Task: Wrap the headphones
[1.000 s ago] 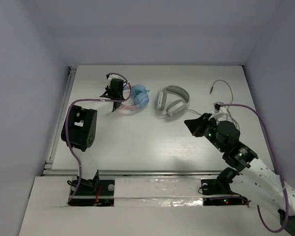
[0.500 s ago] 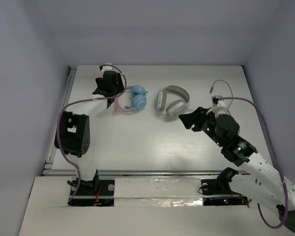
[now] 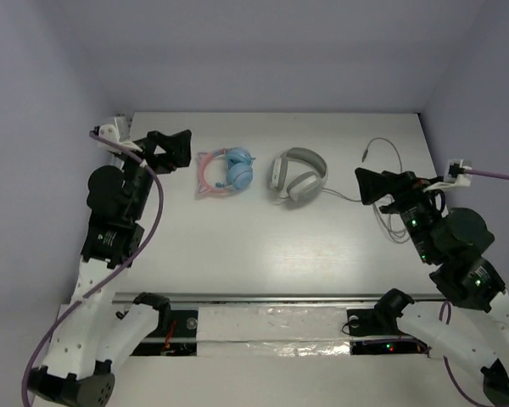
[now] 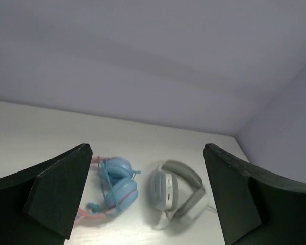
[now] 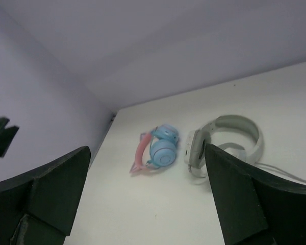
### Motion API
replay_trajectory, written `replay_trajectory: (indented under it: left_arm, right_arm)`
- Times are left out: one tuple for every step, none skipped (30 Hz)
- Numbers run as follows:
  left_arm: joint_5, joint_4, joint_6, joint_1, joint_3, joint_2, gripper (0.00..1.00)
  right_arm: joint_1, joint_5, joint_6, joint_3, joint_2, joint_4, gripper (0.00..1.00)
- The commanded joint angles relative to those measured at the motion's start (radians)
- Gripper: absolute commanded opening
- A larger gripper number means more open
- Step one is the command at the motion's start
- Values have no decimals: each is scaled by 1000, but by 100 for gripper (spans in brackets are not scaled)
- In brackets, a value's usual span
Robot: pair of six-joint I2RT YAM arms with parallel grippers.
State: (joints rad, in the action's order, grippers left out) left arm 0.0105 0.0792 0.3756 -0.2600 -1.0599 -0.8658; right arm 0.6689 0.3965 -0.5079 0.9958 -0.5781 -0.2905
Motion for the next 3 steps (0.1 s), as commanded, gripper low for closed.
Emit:
replay_trajectory:
  left_arm:
    - [-60, -70, -6, 4, 118, 37, 91]
    - [-55, -78, -12, 4, 127, 47, 92]
    - [-43, -79, -12, 4, 132, 50, 93]
  right_arm:
    - [0, 84, 45, 26, 27, -42, 100]
    - [0, 85, 39, 24, 23, -44, 100]
    - [0, 82, 29, 26, 17, -48, 100]
